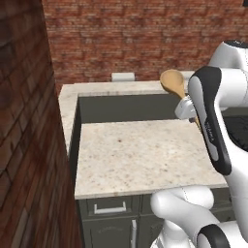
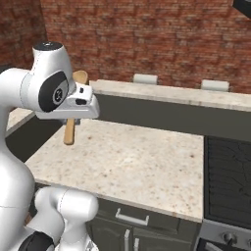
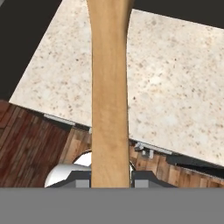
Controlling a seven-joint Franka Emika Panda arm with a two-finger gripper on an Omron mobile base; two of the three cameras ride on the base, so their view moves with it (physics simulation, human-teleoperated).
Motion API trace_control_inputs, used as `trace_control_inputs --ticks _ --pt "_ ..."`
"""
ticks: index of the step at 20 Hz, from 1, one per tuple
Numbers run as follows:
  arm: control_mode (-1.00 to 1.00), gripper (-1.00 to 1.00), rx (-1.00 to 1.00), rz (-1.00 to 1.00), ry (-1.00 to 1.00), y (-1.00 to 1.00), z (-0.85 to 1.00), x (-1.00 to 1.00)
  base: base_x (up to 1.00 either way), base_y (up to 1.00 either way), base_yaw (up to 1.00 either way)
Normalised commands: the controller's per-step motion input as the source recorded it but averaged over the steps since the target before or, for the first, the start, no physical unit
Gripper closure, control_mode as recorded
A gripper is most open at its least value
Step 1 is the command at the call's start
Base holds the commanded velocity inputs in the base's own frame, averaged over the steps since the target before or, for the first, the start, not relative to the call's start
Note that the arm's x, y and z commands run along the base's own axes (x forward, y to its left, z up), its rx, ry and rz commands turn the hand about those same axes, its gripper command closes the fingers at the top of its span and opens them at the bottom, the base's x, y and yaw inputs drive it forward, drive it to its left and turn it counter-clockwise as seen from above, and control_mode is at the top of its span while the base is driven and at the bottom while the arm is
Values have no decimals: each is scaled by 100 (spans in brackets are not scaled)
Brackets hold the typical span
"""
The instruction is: Organize the utensils by type. Pick up the wooden spoons from the counter and place them in the open cabinet. Then pick up the metallic utensils from the counter and place them in the open drawer.
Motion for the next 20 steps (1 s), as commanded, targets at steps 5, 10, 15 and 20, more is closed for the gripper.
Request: trace_control_inputs --ticks 5,10,15,20 --pt "100 100 0 0 0 0 0 0 -92 -35 -8" --pt "100 100 0 0 0 0 0 0 -7 -24 -3" --pt "100 100 0 0 0 0 0 0 27 -63 -10" --pt "100 100 0 0 0 0 0 0 3 -99 -43"
